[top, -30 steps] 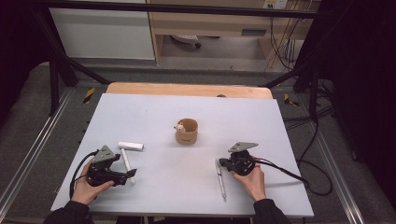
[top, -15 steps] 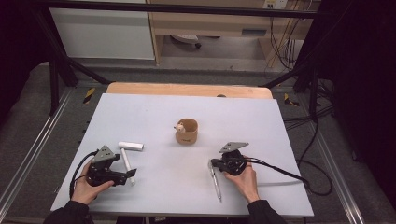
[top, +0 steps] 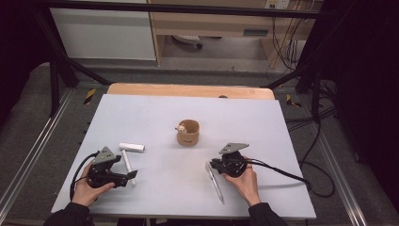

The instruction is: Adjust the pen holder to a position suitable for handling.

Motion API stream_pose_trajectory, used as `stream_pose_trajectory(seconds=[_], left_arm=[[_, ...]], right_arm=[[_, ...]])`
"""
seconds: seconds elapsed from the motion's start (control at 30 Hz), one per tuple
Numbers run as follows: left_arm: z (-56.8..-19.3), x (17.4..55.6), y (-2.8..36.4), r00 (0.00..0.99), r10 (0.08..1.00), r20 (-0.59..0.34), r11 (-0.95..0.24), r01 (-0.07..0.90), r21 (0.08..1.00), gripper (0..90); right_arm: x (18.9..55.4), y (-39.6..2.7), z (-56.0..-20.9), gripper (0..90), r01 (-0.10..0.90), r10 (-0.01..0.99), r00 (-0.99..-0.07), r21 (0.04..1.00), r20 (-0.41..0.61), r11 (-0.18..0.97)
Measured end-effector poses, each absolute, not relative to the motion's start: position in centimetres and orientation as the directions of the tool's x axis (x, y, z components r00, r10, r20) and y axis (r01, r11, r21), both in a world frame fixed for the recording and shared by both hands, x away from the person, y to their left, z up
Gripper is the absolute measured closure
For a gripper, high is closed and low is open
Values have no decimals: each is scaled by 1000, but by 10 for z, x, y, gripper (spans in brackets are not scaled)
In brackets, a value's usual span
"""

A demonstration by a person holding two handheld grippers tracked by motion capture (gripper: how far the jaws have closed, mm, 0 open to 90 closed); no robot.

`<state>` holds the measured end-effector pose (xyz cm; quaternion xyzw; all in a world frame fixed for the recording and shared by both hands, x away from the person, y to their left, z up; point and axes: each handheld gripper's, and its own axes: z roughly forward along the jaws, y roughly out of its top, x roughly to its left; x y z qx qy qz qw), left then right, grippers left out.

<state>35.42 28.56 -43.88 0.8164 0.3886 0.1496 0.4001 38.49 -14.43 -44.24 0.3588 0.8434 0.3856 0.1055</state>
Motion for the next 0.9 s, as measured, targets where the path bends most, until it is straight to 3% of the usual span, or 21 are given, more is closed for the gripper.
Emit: stream_pose_trajectory(seconds=[0.6,0.73,0.9], left_arm=[[-439,354,286,651,756,-71,-374,517,770,73],[-439,354,286,653,754,-69,-376,515,770,73],[-439,354,286,652,755,-68,-377,516,769,73]], right_arm=[[356,-155,-428,172,586,761,-634,727,136,358],[351,-154,-428,95,614,768,-621,706,156,353],[343,-153,-432,74,618,764,-627,694,151,370]])
